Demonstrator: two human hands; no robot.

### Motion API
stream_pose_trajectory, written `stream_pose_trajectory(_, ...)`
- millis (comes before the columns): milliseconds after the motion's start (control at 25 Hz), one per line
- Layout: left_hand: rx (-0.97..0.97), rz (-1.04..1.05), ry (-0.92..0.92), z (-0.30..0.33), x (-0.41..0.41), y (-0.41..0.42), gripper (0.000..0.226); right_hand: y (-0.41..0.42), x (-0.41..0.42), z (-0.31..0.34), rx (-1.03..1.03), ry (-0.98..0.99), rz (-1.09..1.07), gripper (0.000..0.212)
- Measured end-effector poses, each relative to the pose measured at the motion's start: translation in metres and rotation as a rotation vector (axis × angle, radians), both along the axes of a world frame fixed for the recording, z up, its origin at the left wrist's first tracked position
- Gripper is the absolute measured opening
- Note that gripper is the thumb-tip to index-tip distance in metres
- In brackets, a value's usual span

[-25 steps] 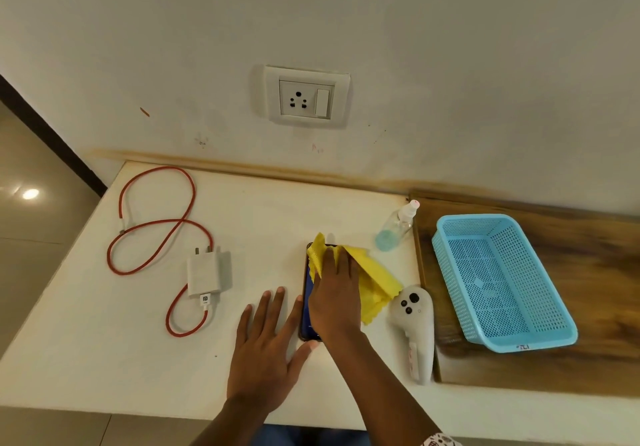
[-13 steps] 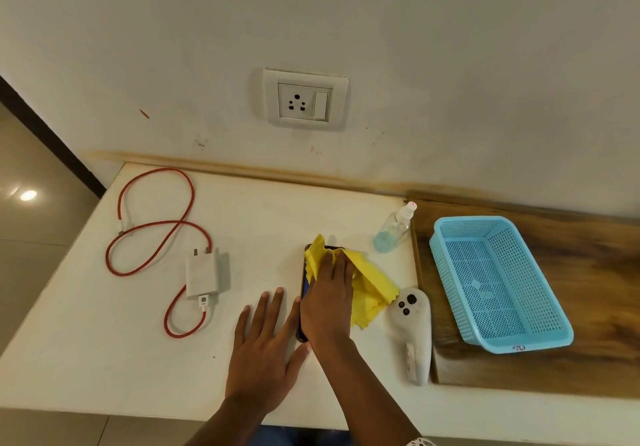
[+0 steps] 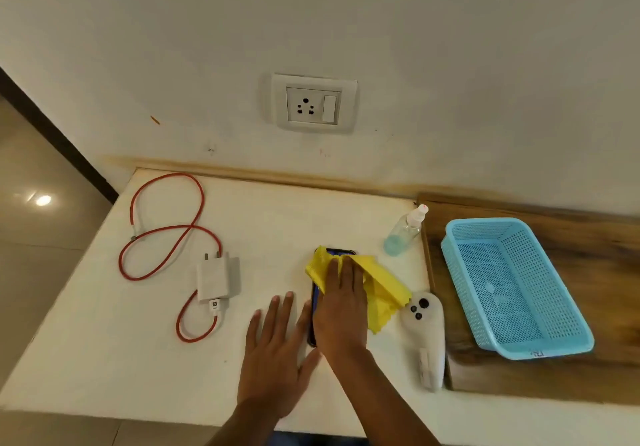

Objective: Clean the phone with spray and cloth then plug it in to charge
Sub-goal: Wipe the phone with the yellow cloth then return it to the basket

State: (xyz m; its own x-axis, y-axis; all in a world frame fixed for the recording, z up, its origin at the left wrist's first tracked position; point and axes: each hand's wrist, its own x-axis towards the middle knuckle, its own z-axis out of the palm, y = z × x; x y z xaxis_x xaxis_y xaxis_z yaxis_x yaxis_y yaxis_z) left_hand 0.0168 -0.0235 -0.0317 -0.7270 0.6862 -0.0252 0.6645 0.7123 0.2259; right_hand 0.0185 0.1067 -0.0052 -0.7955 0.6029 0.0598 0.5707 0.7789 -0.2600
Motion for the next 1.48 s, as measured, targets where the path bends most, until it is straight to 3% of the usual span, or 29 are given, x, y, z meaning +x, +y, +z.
stream_pose_trajectory(200, -0.006, 0.005, -0.010, 0.000, 0.000, 0.000, 0.065, 0.002, 0.003, 0.000, 0.060, 0.043, -0.034, 0.051)
stream_pose_trajectory(320, -0.007, -0.011, -0.019, 0.000, 0.000, -0.001, 0.064, -0.002, -0.002, 0.009, 0.016, 0.043, -0.092, 0.073)
stream_pose_trajectory(760, 0.004, -0.009, -0.008, 0.003, 0.001, 0.000, 0.063, 0.002, -0.021, 0.016, 0.062, -0.039, -0.226, 0.069)
stream_pose_trajectory(1200, 0.019, -0.011, -0.005, 0.002, 0.000, 0.000, 0.063, 0.003, -0.029, 0.015, -0.035, 0.008, -0.318, 0.091)
stream_pose_trajectory(1480, 0.046, -0.008, 0.000, -0.001, -0.001, -0.001, 0.063, 0.002, -0.017, -0.002, 0.069, 0.002, -0.223, 0.074)
